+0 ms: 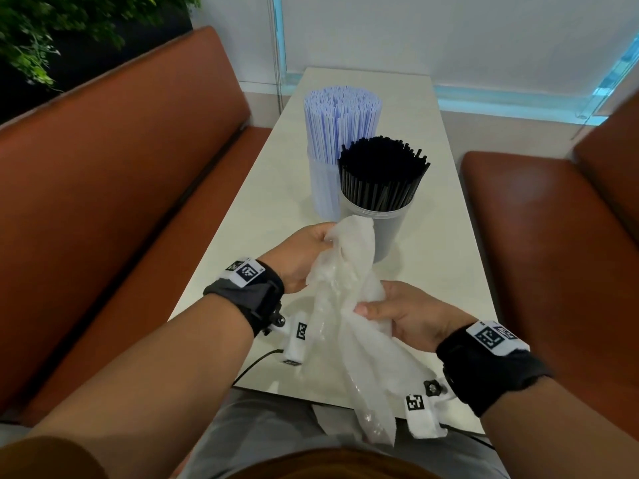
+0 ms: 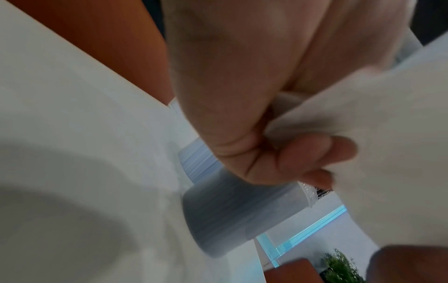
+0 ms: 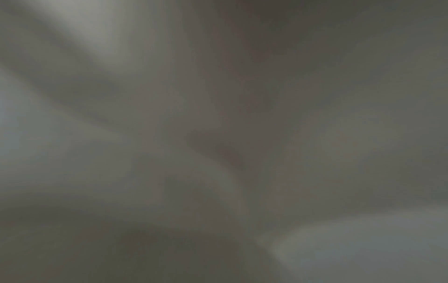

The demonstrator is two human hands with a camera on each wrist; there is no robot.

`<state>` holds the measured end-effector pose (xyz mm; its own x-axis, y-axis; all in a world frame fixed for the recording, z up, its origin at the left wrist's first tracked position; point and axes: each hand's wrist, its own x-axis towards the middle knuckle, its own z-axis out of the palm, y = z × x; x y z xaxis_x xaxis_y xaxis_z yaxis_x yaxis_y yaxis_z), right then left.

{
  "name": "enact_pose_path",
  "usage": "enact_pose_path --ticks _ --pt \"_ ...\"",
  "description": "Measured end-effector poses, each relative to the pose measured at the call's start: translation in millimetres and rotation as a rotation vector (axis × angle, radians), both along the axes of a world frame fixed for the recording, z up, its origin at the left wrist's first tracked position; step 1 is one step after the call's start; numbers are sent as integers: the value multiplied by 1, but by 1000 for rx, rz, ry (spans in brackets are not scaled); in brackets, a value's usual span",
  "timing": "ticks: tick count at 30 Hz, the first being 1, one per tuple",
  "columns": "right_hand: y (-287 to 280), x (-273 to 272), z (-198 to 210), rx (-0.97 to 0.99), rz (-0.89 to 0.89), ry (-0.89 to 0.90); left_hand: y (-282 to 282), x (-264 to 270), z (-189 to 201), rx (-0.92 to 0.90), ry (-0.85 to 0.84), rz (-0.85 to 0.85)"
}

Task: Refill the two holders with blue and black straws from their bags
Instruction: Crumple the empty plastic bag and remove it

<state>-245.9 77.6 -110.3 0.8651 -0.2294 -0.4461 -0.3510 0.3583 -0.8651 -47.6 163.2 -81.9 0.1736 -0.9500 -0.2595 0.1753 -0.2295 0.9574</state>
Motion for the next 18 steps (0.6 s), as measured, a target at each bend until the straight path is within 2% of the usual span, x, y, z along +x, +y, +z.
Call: enact_pose_path --ticks 3,5,6,7,9,12,15,17,18 --pt "-6 1 -5 -54 -136 -38 2 -4 -8 -36 54 178" --pt "-9 1 -5 -79 -306 -74 10 -10 -19 -90 122 148" --pt "-10 1 -5 -84 -381 -97 13 -18 -22 -37 226 128" --pt "-10 1 -4 -98 -429 -117 14 -27 -28 16 254 75" --pt "-7 0 -4 -140 -455 -173 12 -44 -41 14 173 -23" --pt "-2 0 -8 -189 -480 -217 14 -56 -48 -42 118 -37" --pt "-1 1 -9 -195 -441 -219 16 -56 -50 -98 -68 -96" --pt "-2 -3 -8 -109 -401 -226 18 -52 -49 -88 -86 -95" --pt "-4 -5 -7 -91 -370 -219 15 -54 -46 -89 -40 -71"
